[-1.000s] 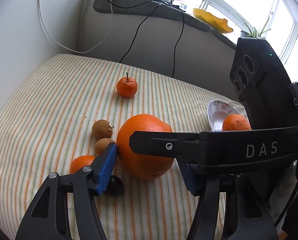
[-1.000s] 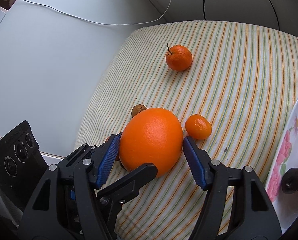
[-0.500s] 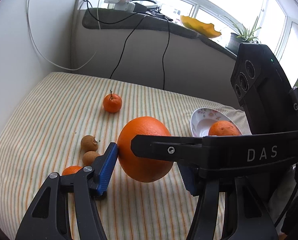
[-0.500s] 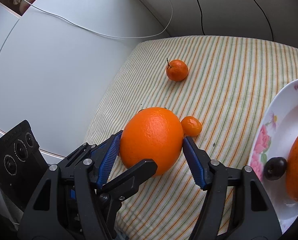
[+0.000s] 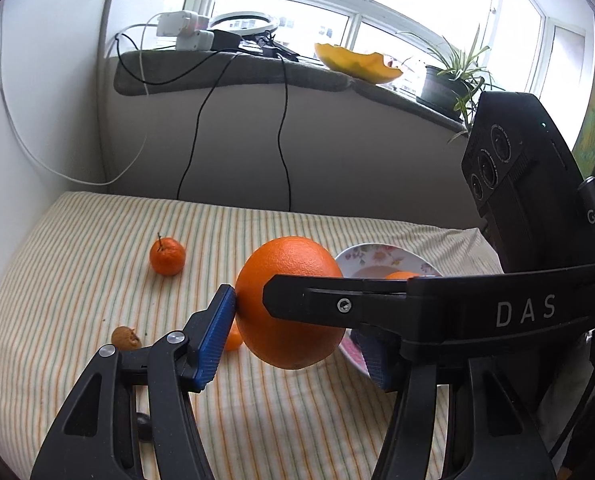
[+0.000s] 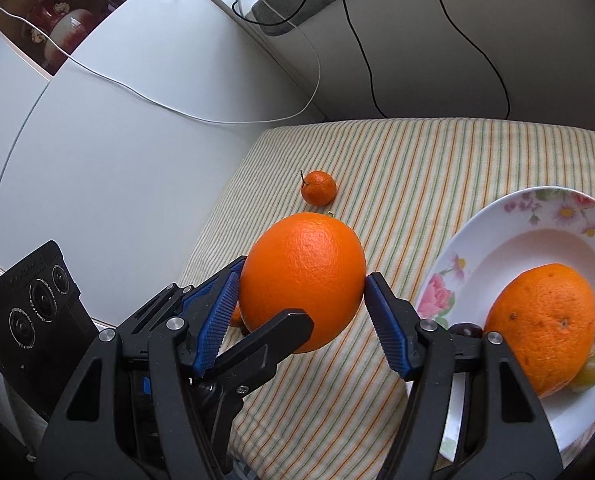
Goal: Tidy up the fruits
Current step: 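Carry the big orange with the right tool and lower it onto the plate, then open the right tool, release the big orange and withdraw from the plate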
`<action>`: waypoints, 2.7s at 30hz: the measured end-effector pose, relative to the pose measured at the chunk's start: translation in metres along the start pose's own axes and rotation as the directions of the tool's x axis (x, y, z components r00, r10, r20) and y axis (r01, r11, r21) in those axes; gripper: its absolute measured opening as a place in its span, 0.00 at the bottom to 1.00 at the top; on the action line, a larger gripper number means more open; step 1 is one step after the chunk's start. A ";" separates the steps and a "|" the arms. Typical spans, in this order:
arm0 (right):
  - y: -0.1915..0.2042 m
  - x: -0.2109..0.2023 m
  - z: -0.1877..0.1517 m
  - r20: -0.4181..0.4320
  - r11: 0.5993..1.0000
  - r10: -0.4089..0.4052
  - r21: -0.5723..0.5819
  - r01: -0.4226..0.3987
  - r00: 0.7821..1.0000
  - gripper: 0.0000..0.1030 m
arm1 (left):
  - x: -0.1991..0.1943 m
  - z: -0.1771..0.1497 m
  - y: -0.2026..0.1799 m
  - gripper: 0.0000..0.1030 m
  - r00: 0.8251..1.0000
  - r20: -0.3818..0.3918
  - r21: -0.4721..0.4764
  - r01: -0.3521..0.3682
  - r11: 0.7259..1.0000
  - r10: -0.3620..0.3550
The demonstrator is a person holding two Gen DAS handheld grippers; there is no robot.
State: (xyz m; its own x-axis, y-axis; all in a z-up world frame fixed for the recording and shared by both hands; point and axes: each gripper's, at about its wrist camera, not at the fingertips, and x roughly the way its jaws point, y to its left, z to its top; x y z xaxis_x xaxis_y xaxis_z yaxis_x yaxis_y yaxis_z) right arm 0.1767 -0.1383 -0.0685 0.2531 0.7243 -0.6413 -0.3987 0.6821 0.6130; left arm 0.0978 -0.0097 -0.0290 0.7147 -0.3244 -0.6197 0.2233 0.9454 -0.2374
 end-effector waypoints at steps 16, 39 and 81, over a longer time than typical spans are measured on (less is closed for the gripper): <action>-0.052 -0.053 0.015 0.066 0.994 -0.097 0.065 0.093 0.993 0.66 | 0.050 0.027 -0.050 0.56 0.994 -0.038 0.064 0.101 0.993 -0.099; -0.075 -0.044 0.026 0.082 0.984 -0.146 0.113 0.136 0.986 0.66 | 0.082 0.030 -0.047 0.55 0.983 -0.132 0.051 0.137 0.989 -0.130; -0.009 -0.072 -0.026 0.286 0.954 -0.234 -0.115 0.275 0.929 0.86 | -0.016 -0.015 0.034 0.60 0.998 -0.047 -0.051 -0.053 0.997 0.050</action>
State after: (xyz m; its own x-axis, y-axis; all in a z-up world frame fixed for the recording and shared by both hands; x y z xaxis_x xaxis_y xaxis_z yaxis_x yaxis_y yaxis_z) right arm 0.1395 -0.1992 -0.0403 0.5805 0.5426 -0.6071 -0.4125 0.8389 0.3552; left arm 0.0835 0.0268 -0.0384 0.6930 -0.2775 -0.6654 0.1514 0.9584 -0.2421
